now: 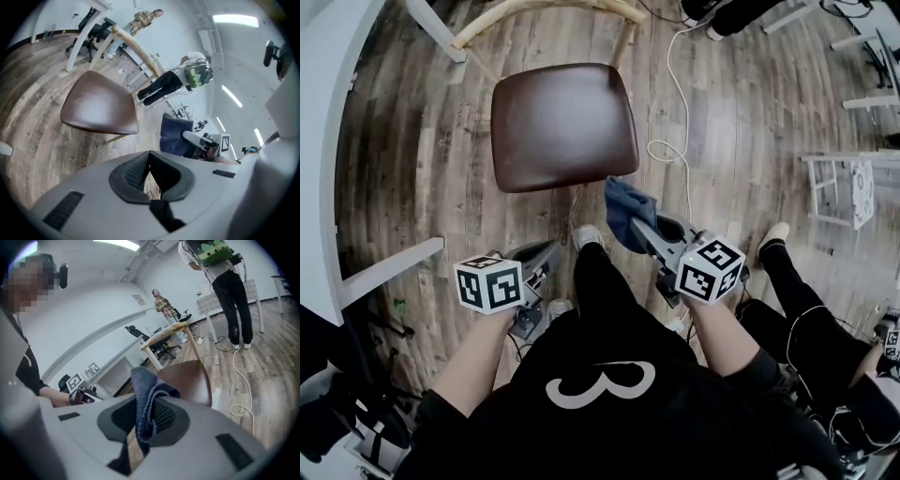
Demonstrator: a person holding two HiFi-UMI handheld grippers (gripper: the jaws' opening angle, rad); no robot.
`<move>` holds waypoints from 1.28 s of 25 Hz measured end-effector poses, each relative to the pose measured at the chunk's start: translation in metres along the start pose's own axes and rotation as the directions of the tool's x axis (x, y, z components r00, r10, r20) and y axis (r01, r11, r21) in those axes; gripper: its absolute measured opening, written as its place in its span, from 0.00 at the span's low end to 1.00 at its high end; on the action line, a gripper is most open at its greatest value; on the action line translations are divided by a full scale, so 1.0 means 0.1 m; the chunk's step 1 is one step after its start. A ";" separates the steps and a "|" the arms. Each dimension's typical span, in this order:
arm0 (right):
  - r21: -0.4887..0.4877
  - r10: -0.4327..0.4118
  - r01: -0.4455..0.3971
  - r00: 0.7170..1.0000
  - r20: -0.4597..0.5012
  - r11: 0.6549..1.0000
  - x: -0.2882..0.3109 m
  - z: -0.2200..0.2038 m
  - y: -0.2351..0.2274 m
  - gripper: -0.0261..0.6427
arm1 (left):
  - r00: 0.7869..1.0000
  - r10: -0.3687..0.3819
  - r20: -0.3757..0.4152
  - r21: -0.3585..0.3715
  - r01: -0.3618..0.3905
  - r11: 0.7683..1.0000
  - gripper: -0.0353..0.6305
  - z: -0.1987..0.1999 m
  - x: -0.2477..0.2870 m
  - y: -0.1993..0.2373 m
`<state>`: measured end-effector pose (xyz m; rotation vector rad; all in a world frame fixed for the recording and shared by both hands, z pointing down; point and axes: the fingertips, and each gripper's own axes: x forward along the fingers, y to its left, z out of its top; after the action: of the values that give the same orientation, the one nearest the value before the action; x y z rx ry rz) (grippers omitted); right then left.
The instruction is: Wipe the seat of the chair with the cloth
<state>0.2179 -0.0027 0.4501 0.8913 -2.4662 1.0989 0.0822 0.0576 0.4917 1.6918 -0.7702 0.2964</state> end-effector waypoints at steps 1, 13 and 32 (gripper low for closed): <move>-0.023 0.019 -0.019 1.000 0.011 1.000 -0.07 0.07 0.19 0.12 | 0.999 -0.021 0.027 0.044 0.020 0.999 0.07 0.09 -0.16 -0.14; -0.216 0.236 -0.194 0.954 0.186 0.957 -1.37 0.47 2.57 0.12 | 0.941 -0.247 0.233 0.379 0.146 0.914 0.07 -0.01 -2.28 -1.78; -0.372 0.346 -0.230 0.894 0.284 0.899 -2.24 1.28 3.84 0.12 | 0.856 -0.411 0.313 0.613 0.149 0.776 0.07 0.11 -3.58 -3.39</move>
<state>0.1383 0.1931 0.0383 0.6660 -3.0356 0.6073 0.0250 0.1959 0.0218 2.4780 -0.7656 -0.0946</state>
